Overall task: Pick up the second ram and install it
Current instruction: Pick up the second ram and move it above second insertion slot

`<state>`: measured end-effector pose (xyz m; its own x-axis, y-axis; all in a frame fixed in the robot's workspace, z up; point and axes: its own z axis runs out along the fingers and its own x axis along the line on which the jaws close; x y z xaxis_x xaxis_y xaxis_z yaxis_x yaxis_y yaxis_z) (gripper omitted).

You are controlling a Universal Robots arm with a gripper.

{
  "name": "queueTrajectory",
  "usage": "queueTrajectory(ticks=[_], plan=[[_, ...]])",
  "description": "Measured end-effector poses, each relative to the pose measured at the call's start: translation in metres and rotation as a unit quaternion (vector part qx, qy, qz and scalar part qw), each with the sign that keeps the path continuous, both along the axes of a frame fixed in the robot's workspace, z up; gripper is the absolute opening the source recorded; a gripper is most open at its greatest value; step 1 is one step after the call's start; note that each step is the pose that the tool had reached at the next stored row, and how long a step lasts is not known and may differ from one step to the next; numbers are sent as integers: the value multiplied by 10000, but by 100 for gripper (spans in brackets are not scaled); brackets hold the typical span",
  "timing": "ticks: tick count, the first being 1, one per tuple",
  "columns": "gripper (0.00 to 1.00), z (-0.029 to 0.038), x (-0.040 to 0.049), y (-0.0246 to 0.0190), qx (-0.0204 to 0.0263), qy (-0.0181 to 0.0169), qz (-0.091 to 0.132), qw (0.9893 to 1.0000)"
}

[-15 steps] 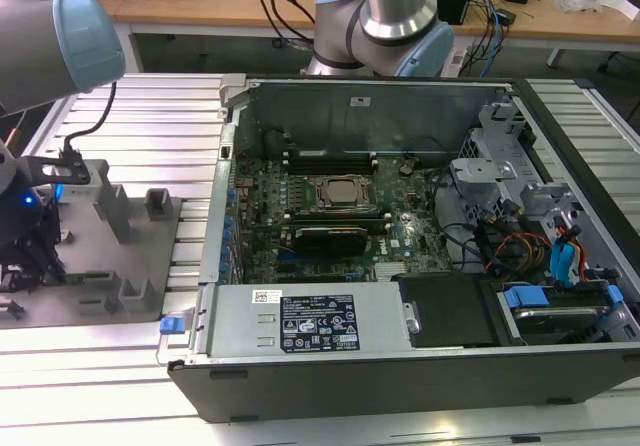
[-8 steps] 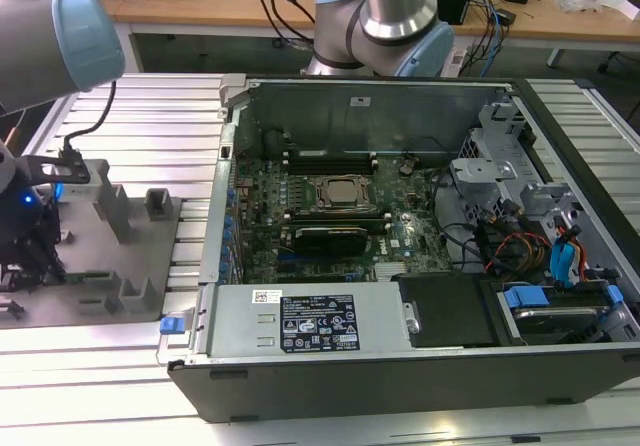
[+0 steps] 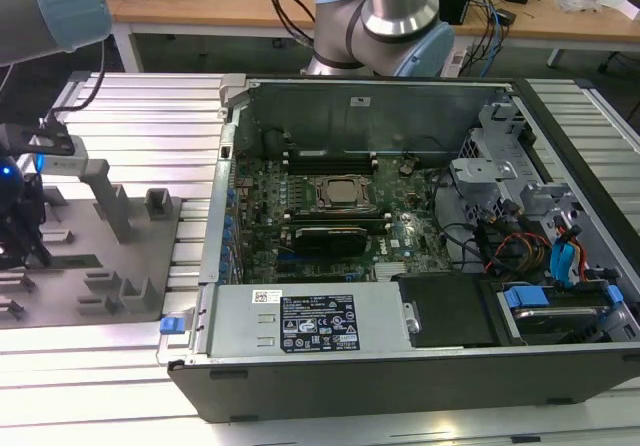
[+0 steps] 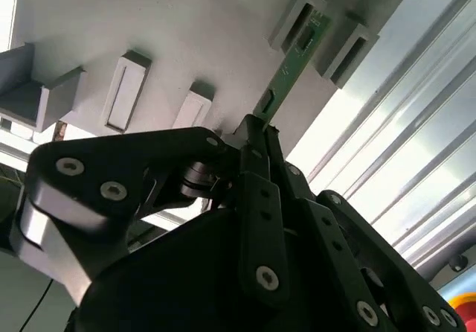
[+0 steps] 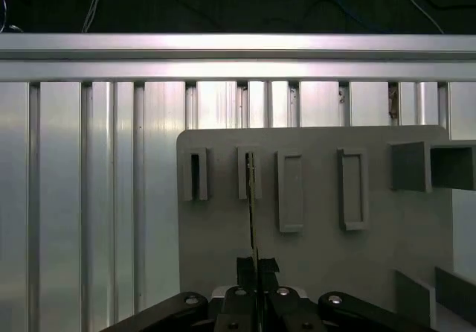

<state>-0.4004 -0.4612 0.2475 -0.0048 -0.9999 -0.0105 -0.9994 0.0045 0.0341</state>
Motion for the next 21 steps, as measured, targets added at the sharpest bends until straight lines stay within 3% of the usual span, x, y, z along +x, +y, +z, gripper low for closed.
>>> queueTrajectory(ticks=[7,15,21], plan=[[13,196,0,0,0,0,0,10000],[13,348,0,0,0,0,0,10000],[13,503,0,0,0,0,0,10000]])
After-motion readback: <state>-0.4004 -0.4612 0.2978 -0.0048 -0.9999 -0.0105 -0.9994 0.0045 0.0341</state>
